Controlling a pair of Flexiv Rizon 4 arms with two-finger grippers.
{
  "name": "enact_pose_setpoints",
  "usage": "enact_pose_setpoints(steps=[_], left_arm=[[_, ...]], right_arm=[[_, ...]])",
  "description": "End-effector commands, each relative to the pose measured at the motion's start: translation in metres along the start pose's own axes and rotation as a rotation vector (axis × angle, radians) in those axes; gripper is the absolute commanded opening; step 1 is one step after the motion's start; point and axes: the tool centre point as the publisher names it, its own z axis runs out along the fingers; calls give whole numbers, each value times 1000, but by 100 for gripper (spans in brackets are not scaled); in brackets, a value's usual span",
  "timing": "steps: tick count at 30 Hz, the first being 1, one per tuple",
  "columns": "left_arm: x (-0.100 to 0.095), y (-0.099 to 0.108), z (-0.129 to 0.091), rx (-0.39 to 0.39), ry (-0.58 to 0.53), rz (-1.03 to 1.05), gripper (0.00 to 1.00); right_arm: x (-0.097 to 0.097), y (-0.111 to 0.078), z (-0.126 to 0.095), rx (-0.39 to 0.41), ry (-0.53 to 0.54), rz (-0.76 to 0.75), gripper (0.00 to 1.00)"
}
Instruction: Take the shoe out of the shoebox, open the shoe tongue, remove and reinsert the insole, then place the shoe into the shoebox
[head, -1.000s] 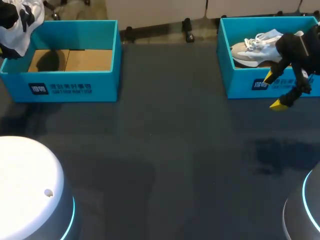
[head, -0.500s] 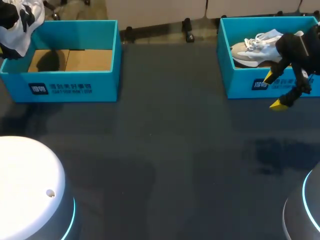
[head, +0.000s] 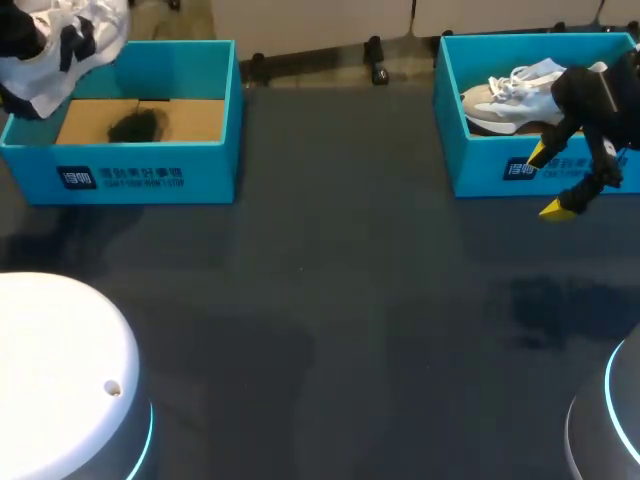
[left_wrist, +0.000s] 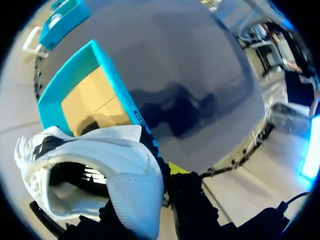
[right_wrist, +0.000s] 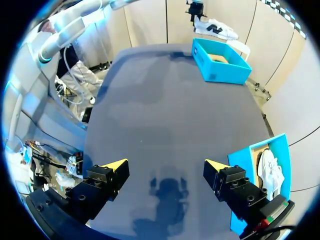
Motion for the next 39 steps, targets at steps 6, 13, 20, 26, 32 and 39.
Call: enact_pose_setpoints(steps=[6, 13, 20, 26, 32, 39], left_arm=[[24, 23, -15, 7, -32, 325, 0], [30, 35, -15, -48, -11, 635, 0], [17, 54, -8, -57, -13, 804, 0], [3, 66, -9, 3, -33, 917, 0], [-5, 70, -11, 24, -20, 892, 0], [-5, 70, -11, 24, -20, 892, 0]], right_arm=[[-1, 0, 1, 2, 3, 0, 100], [-1, 0, 1, 2, 3, 0, 100], [-1, 0, 1, 2, 3, 0, 100], [-1, 0, 1, 2, 3, 0, 100], [-1, 0, 1, 2, 3, 0, 100], [-1, 0, 1, 2, 3, 0, 100]])
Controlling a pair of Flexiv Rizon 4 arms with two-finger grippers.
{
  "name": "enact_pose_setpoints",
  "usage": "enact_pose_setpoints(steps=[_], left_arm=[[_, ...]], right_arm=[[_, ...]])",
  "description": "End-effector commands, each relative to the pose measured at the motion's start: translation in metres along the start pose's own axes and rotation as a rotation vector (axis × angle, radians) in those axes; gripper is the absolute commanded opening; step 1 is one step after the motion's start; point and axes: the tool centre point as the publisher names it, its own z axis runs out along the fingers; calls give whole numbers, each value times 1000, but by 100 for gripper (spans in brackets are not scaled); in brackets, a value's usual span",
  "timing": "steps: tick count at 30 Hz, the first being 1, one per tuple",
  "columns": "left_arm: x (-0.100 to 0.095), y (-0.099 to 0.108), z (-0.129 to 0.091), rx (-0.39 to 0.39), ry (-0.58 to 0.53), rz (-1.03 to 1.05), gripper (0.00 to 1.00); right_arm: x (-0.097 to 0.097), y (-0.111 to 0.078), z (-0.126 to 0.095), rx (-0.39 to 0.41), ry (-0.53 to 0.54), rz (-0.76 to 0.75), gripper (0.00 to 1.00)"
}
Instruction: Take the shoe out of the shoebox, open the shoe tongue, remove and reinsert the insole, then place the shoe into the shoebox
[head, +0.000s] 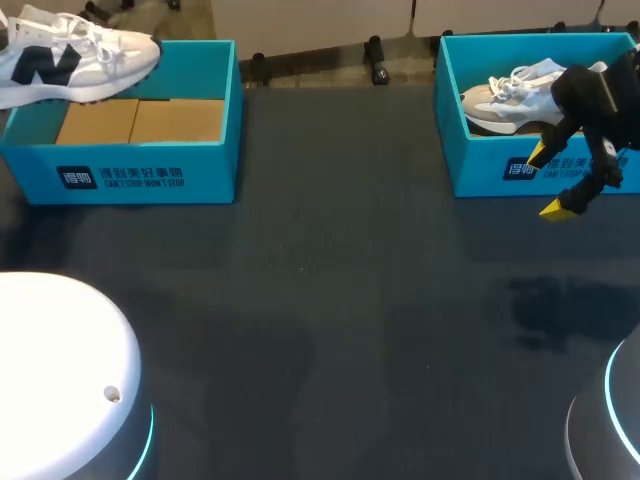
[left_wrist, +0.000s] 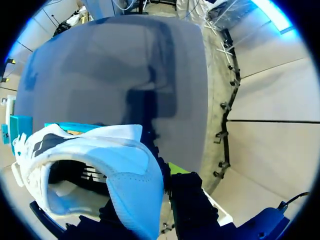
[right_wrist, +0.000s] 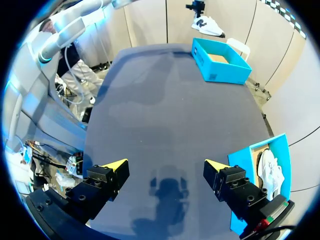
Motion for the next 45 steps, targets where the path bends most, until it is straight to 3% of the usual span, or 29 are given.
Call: enact_pose_setpoints(steps=[1, 23, 33, 37, 45], left_arm=[[1, 2, -2, 6, 0, 1, 0], [-1, 7, -3, 1, -1, 69, 0], [-13, 22, 10, -75, 24, 141, 0], [-19, 33, 21, -55, 4, 147, 0], [-29, 49, 38, -96, -2, 184, 0]], right_arm=[[-2, 0, 1, 2, 3, 1, 100], [-2, 0, 1, 2, 3, 1, 100], [-2, 0, 1, 2, 3, 1, 100], [-2, 0, 1, 2, 3, 1, 100], [-2, 0, 1, 2, 3, 1, 100]])
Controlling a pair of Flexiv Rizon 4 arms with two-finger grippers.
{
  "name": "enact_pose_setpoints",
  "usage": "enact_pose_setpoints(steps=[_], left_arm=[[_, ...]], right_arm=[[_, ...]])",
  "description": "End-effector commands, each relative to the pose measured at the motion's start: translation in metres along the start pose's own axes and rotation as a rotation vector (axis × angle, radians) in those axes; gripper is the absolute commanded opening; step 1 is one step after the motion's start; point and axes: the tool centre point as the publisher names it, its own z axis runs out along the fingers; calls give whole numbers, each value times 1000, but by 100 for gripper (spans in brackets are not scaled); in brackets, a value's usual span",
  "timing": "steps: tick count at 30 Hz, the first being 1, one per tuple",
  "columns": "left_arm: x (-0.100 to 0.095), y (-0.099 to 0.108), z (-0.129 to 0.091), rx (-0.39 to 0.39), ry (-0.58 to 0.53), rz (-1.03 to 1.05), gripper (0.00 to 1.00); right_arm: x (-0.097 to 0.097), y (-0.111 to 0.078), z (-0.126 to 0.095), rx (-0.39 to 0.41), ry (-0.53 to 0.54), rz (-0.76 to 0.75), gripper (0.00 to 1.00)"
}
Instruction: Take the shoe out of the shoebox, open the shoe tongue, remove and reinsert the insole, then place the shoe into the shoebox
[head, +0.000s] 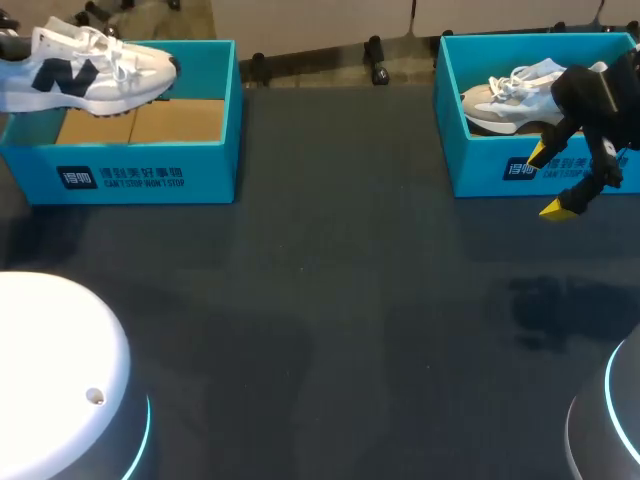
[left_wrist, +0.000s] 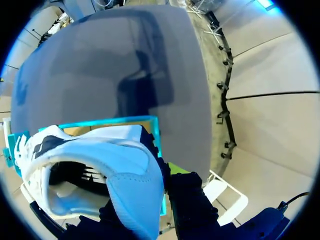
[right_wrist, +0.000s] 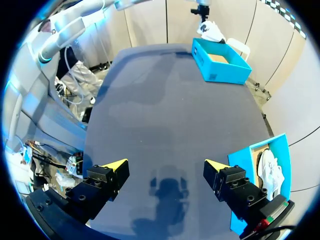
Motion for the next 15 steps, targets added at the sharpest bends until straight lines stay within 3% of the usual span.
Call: enact_pose_setpoints(steps=[1, 15], left_arm=[[-2, 9, 10, -8, -9, 20, 0], [-20, 28, 54, -22, -15, 59, 0]], right_arm=[[-1, 0, 1, 2, 3, 1, 100], [-1, 0, 1, 2, 3, 1, 100]])
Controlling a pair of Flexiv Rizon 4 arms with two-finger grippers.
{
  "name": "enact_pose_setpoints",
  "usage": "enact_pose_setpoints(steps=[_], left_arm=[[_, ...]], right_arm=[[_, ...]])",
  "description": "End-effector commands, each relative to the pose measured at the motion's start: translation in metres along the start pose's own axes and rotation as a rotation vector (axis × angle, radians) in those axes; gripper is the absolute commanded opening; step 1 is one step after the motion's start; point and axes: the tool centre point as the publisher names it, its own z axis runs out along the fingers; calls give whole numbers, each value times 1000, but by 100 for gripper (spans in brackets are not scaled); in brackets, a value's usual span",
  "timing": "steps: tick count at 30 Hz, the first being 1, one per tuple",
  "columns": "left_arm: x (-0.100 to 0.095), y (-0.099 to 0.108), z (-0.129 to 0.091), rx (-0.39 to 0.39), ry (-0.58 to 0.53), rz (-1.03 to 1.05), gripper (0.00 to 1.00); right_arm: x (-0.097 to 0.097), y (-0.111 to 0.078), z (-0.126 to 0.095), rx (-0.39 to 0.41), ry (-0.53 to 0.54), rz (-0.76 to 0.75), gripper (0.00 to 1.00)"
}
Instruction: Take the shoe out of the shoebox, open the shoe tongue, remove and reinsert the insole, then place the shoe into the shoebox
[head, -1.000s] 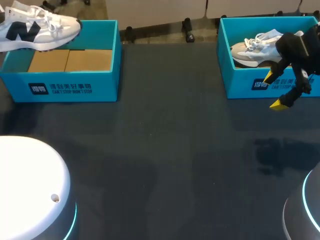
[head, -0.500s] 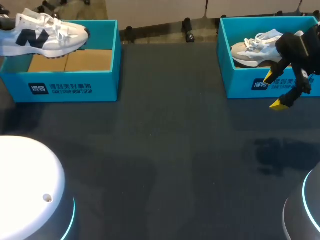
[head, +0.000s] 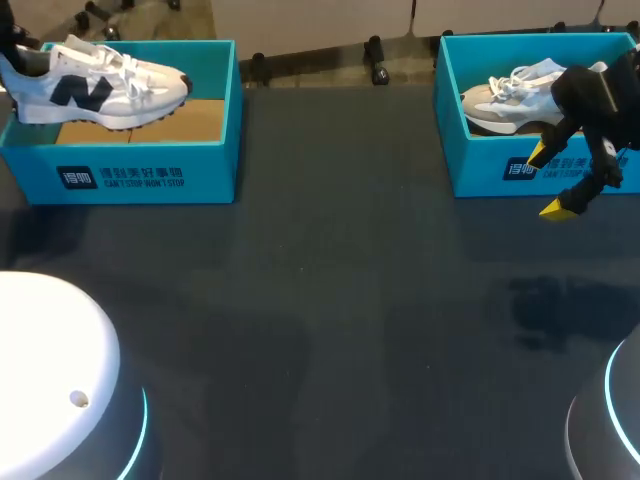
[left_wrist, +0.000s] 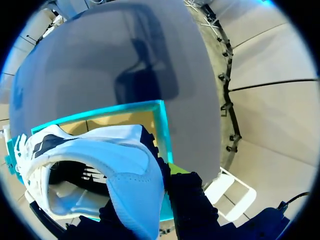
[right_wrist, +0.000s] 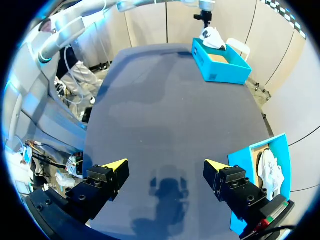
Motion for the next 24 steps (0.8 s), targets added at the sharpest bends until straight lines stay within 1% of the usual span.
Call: enact_pose_setpoints(steps=[1, 4, 12, 18, 24], left_arm=[[-5, 7, 14, -2, 4, 7, 0], [-7, 8, 22, -1, 7, 12, 0], [-10, 10, 48, 36, -8, 4, 0], [-13, 10, 62, 50, -14, -16, 0], [-12, 10, 77, 66, -13, -26, 0]], right_arm=[[-2, 0, 1, 2, 3, 1, 100], [-2, 0, 1, 2, 3, 1, 100], [-2, 0, 1, 2, 3, 1, 100], [-2, 0, 1, 2, 3, 1, 100], [-2, 0, 1, 2, 3, 1, 100]])
